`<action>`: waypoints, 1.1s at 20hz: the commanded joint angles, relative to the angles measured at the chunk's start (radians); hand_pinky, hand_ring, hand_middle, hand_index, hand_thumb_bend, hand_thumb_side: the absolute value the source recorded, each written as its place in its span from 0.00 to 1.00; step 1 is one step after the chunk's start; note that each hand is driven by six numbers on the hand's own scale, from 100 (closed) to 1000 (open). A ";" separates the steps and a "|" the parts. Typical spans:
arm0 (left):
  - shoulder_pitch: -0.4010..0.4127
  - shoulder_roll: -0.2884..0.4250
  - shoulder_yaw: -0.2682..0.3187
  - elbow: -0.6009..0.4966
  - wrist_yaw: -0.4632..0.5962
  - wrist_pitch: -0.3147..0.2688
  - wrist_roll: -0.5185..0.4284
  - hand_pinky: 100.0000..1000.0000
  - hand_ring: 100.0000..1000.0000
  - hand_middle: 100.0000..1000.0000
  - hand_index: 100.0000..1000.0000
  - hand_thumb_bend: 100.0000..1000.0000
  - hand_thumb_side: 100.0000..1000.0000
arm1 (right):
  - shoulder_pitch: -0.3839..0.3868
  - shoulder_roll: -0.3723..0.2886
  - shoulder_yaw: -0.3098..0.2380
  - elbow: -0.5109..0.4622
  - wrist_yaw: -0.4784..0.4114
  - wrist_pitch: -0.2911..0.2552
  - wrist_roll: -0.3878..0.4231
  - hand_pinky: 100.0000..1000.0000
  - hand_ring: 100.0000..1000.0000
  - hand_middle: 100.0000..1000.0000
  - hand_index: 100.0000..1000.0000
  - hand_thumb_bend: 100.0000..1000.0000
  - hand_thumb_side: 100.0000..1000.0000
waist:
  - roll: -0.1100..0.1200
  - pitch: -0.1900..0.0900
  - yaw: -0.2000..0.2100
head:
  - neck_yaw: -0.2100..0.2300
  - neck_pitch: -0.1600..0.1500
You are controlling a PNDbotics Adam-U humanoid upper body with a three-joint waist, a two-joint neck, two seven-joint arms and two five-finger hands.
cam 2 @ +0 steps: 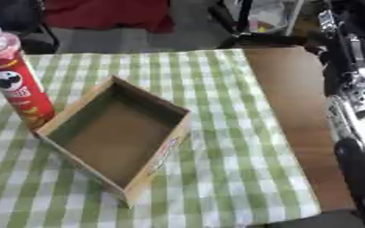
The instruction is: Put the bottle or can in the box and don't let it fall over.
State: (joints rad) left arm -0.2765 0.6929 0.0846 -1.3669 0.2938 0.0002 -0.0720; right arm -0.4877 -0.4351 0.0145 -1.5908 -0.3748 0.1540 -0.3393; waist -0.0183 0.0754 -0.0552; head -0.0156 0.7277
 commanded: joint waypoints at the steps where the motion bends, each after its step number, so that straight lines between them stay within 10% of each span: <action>1: -0.030 0.019 -0.009 -0.002 -0.014 0.011 -0.005 1.00 0.89 0.79 0.83 0.94 0.10 | -0.019 -0.016 -0.001 -0.010 0.007 -0.002 0.004 0.82 0.84 0.83 0.85 0.28 0.63 | 0.002 -0.011 -0.002 | 0.002 -0.008; 22: -0.140 -0.023 -0.061 0.063 -0.032 0.036 -0.037 1.00 0.89 0.82 0.83 0.95 0.10 | -0.025 -0.008 0.005 -0.008 0.009 0.000 0.011 0.82 0.84 0.83 0.85 0.27 0.63 | 0.003 -0.005 -0.008 | 0.008 -0.014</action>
State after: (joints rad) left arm -0.3962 0.6486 0.0214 -1.2972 0.2632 0.0372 -0.1044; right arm -0.4930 -0.4265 0.0247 -1.5876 -0.3739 0.1577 -0.3333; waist -0.0181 0.0808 -0.0618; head -0.0108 0.7268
